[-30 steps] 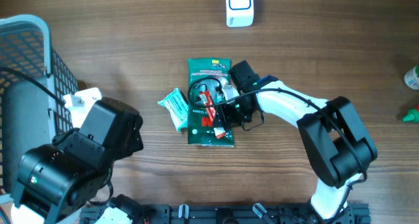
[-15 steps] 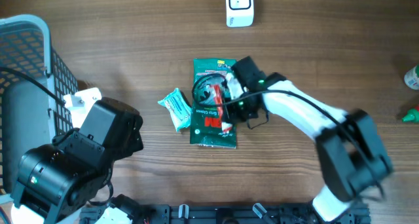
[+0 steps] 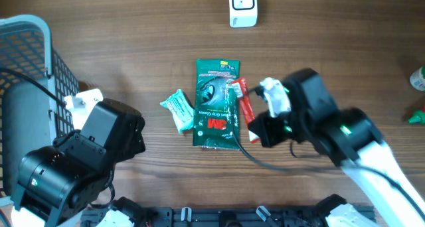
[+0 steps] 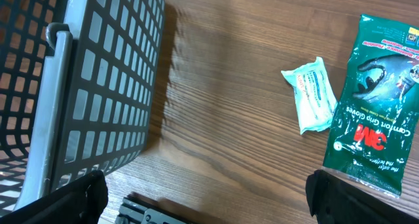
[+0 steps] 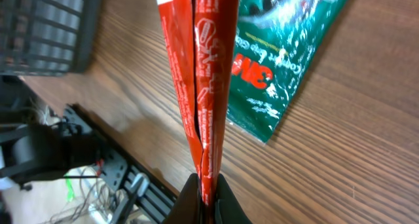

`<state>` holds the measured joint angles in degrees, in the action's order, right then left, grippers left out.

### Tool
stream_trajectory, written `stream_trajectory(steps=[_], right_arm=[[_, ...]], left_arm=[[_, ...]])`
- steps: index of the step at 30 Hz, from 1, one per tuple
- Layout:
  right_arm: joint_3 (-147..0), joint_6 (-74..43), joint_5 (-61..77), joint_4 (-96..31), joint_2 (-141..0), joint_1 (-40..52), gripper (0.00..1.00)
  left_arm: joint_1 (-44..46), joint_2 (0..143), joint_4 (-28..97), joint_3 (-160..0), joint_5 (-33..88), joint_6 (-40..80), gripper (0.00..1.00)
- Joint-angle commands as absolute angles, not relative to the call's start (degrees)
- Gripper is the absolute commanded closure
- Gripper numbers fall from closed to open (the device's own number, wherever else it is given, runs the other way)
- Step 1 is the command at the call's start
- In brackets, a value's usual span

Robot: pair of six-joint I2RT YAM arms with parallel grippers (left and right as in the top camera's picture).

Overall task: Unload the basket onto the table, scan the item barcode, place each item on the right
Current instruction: 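Lift the red stick with the right gripper to the scanner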

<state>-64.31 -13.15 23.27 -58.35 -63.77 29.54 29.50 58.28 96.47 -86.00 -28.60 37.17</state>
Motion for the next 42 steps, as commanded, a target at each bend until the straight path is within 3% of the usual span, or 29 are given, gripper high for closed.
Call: stream_trajectory(steps=[1, 9, 13, 18, 28, 36, 42], right_arm=[[-63.2, -13.0, 22.7, -60.3, -57.6, 29.4, 0.95], [-58.8, -13.4, 22.5, -60.6, -51.4, 29.4, 0.96], [-58.5, -13.4, 13.3, -55.2, -52.5, 29.4, 0.96], [-58.5, -11.5, -1.7, -43.3, -58.3, 29.4, 0.96], [-58.5, 13.2, -27.6, -9.6, -87.0, 29.1, 0.96], [-59.2, 27.2, -22.6, 21.5, -103.9, 21.0, 0.96], [-68.3, 36.6, -15.4, 23.2, -114.5, 16.3, 0.96]], left_arm=[[29.3, 58.1, 96.5, -86.0, -28.7, 37.9, 0.0], [29.3, 58.1, 96.5, -86.0, -28.7, 37.9, 0.0], [29.3, 58.1, 96.5, -86.0, -28.7, 37.9, 0.0], [29.3, 58.1, 96.5, -86.0, -28.7, 37.9, 0.0], [29.3, 58.1, 96.5, -86.0, -28.7, 37.9, 0.0], [29.3, 58.1, 96.5, -86.0, -28.7, 37.9, 0.0], [29.3, 58.1, 96.5, -86.0, -28.7, 37.9, 0.0]])
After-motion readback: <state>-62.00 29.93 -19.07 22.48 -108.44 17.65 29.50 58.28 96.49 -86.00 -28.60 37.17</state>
